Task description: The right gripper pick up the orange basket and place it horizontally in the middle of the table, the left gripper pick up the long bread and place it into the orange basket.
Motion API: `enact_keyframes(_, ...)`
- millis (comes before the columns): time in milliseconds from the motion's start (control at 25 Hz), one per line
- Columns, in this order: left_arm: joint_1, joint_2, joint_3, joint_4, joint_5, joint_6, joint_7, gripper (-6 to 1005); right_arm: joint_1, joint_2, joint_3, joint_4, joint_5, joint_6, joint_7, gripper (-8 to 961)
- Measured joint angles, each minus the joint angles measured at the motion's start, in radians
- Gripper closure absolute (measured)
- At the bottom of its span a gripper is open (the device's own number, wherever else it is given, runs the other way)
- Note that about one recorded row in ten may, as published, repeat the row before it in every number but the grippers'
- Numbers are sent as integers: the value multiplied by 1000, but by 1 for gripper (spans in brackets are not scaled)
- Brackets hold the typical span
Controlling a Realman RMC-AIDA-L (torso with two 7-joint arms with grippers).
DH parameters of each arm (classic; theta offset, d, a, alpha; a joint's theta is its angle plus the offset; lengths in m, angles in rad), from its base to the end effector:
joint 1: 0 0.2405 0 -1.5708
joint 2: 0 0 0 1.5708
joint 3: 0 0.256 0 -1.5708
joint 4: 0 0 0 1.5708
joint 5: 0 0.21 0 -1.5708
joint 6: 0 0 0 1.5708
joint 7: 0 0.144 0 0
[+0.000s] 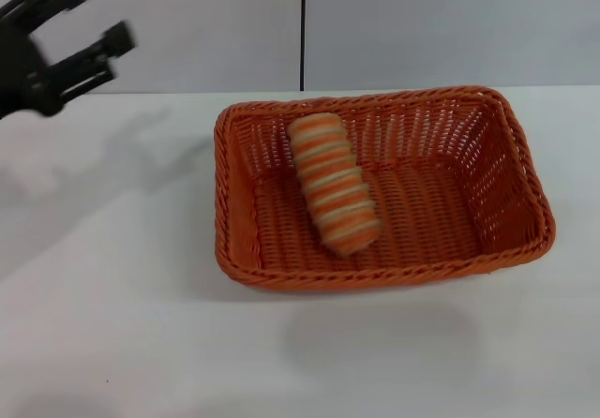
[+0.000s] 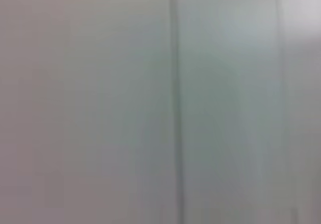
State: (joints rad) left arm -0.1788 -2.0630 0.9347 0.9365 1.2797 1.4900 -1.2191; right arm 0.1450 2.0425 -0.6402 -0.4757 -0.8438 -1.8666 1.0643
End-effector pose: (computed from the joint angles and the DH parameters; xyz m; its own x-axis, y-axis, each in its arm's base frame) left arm -0.2682 0.2974 0.0819 0.6590 -0.0522 0.7503 0.4726 -0.7474 -0.4671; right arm 0.3242 0.2263 0.1337 0.2472 0.4209 -0.8728 -0.7262 -0.5158 -0.4545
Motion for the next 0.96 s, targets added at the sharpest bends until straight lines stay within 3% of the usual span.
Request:
enact_keyframes(40, 0, 0, 0, 0, 0, 0, 0, 191, 1, 0, 0, -4, 0, 7, -2, 307)
enact_keyframes(80, 1, -1, -70, -146, -43, 34, 141, 191, 4, 2, 1, -11, 0, 27, -11, 306)
enact_keyframes(400, 4, -2, -231, -464, -177, 128, 466, 190, 27, 17, 2, 1, 0, 113, -96, 304)
enact_keyframes(480, 3, -1, -255, -501, -188, 137, 494, 190, 34, 28, -3, 10, 0, 115, -134, 303)
enact_keyframes(960, 1, 0, -322, -648, -193, 144, 651, 191, 54, 30, 1, 66, -8, 132, -190, 300)
